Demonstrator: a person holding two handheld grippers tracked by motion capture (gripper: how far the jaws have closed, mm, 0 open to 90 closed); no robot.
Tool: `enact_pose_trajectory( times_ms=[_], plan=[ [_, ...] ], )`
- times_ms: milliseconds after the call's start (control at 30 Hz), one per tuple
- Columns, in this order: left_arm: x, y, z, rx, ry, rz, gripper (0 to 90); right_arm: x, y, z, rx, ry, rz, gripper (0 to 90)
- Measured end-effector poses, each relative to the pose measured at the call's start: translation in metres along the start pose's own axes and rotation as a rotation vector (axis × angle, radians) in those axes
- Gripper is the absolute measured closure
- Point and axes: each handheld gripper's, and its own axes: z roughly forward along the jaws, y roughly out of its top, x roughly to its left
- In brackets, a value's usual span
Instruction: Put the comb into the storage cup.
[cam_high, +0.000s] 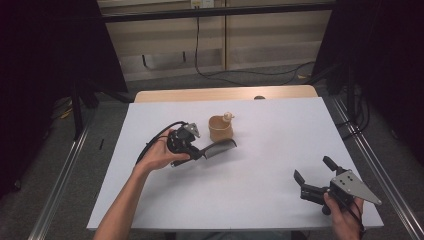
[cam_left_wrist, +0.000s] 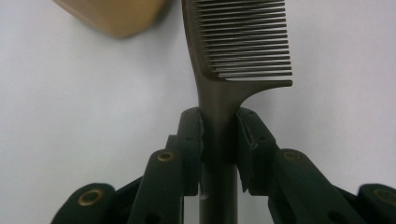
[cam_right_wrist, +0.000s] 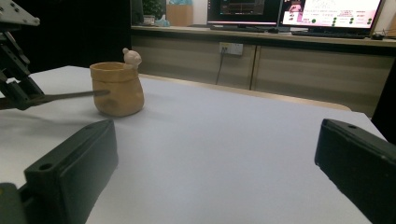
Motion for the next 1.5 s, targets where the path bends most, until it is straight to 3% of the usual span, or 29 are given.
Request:
enact_pose_trajectory(
  times_ms=[133,367,400,533,600,700,767,833,967,1133,1367,1433,1500],
  plan=[
    [-0.001,-0.006,-0.007,-0.059,0.027,-0.012,72.9,0.000,0.000,0.000,0.002,0.000,0.002,0.0],
    [-0.002,-0.009,-0.014,-0.124,0.017,-0.038,72.8,0.000,0.000,0.000,0.001,-0.001,0.003,0.0],
    [-0.004,-0.009,-0.014,-0.134,0.037,-0.041,72.8,0.000,0.000,0.000,0.000,-0.002,0.001,0.0],
    [-0.006,-0.011,-0.016,-0.191,0.049,-0.062,72.9,0.000,0.000,0.000,0.000,-0.003,0.001,0.0],
    [-0.008,-0.010,-0.016,-0.195,0.027,-0.046,72.9,0.000,0.000,0.000,0.000,-0.001,0.000,0.0],
    [-0.012,-0.008,-0.018,-0.217,0.034,-0.034,72.9,0.000,0.000,0.000,0.002,-0.001,0.000,0.0],
    [-0.014,-0.006,-0.021,-0.238,0.063,-0.032,72.9,0.001,0.000,0.000,-0.003,0.002,0.001,0.0],
    [-0.014,-0.006,-0.024,-0.281,0.072,-0.053,72.9,0.001,0.000,0.000,-0.003,0.002,0.001,0.0],
    [-0.014,-0.007,-0.029,-0.311,0.086,-0.076,72.9,0.001,0.000,-0.001,-0.003,0.001,0.001,0.0],
    [-0.014,-0.007,-0.037,-0.401,0.126,-0.111,72.9,0.001,0.000,-0.001,-0.004,0.000,0.000,0.0],
    [-0.013,-0.011,-0.047,-0.469,0.168,-0.131,72.9,0.001,0.000,-0.002,-0.003,-0.002,0.000,0.0],
    [-0.012,-0.011,-0.048,-0.497,0.160,-0.154,72.9,0.001,0.000,-0.002,-0.005,-0.001,-0.001,0.0],
    [-0.012,-0.012,-0.051,-0.511,0.186,-0.155,72.9,0.001,0.000,-0.002,-0.005,0.001,0.001,0.0]
  ],
)
